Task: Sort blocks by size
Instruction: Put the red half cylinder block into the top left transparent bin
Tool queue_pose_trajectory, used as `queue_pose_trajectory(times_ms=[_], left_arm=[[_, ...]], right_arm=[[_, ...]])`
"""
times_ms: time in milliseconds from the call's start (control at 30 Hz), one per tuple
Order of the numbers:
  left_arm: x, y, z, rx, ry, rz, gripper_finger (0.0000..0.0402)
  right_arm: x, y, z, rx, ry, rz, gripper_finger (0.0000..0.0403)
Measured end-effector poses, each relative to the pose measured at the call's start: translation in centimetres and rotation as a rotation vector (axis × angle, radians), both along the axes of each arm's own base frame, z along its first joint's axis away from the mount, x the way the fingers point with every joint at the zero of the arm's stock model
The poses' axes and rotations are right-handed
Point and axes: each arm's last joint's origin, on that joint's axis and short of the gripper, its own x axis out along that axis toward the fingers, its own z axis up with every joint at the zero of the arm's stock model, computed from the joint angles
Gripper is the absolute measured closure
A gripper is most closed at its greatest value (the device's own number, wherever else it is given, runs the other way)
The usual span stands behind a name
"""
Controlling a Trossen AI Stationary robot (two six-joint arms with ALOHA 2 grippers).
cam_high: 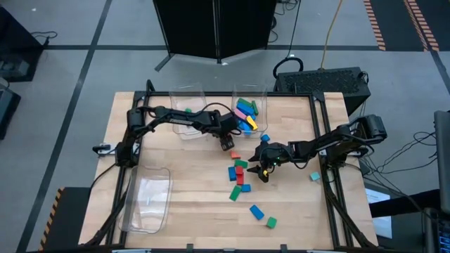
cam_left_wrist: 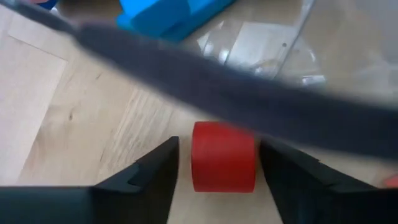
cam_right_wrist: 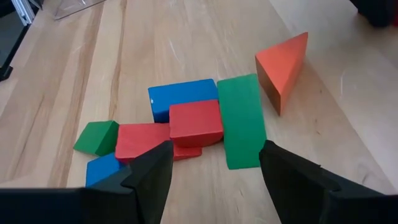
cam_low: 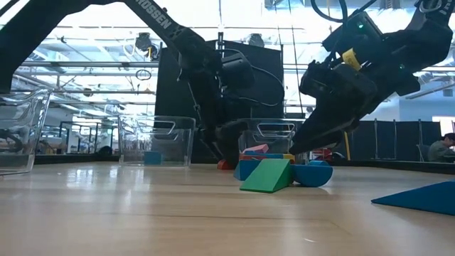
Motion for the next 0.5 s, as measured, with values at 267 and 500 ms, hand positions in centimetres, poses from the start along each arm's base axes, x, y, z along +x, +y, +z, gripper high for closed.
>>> queue_pose_trajectory(times_ms=[267, 500], left_arm=[[0.1, -0.3, 0.1, 0.002, -0.002, -0.011, 0.0277], [0.5, -2.2, 0.1, 0.045, 0.017, -0.069, 0.0279]], right_arm=[[0.0, 0.0, 0.0, 0.007, 0.006, -0.005, 0.0170], [0.0, 0.0, 0.0, 0.009, 0.002, -0.006, 0.0170]])
